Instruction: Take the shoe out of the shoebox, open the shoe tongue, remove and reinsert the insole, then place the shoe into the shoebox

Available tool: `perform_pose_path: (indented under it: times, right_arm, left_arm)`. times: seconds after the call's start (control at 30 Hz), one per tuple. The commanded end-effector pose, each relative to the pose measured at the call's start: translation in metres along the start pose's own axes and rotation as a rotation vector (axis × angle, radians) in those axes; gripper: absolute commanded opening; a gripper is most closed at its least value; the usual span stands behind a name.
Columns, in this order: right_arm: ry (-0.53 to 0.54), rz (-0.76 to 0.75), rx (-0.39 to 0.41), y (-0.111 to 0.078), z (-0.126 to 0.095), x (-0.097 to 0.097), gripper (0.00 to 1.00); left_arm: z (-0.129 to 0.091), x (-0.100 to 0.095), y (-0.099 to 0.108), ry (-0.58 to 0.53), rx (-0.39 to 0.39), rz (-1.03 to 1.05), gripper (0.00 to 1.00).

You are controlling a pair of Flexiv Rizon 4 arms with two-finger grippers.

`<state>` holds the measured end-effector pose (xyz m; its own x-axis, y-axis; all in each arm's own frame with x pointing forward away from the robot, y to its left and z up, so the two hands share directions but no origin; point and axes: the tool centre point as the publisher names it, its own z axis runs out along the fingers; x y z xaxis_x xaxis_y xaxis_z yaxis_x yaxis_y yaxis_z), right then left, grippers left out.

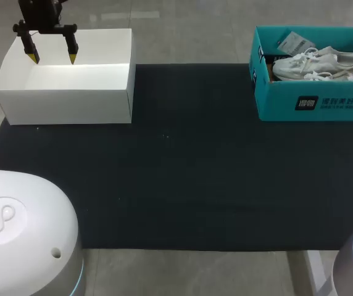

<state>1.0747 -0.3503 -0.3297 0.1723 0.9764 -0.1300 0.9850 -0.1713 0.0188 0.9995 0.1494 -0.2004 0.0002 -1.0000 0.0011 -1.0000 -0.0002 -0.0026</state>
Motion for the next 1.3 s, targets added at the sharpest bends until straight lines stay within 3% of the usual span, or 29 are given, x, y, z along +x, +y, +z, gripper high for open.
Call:
perform_pose_path:
  times: [0.03,0.4,0.43,0.5,0.53,0.67,0.73,1.07,1.3]
  right_arm:
    - [0.015,-0.005,0.026,0.010,0.014,0.000,1.00]
    - [0.022,-0.022,0.066,0.010,0.037,0.004,0.99]
    - [0.021,-0.020,0.067,0.010,0.038,0.003,0.89]
    - [0.020,-0.016,0.069,0.010,0.038,0.003,0.58]
    - [0.019,-0.015,0.069,0.010,0.038,0.002,0.47]
    - [0.013,-0.008,0.070,0.009,0.037,-0.001,0.23]
    - [0.011,-0.003,0.072,0.008,0.036,-0.002,0.02]
    - [-0.004,0.027,0.082,0.004,0.034,-0.010,0.00]
    - [-0.012,0.048,0.071,-0.005,0.016,-0.015,0.00]
  left_arm:
    - [0.000,0.000,0.000,-0.001,-0.001,0.000,1.00]
    - [0.000,0.000,0.000,-0.001,-0.001,0.000,1.00]
    - [0.000,0.000,0.000,-0.001,-0.001,0.000,1.00]
    - [0.000,0.000,0.000,-0.001,-0.001,0.000,1.00]
    - [0.000,0.000,0.000,-0.001,-0.001,0.000,1.00]
    - [0.000,0.000,0.000,-0.001,-0.001,0.000,1.00]
    - [0.000,0.000,0.000,-0.001,-0.001,0.000,1.00]
    - [0.000,0.000,0.000,-0.001,-0.001,0.000,1.00]
    - [0.000,0.000,0.000,-0.001,-0.001,0.000,1.00]
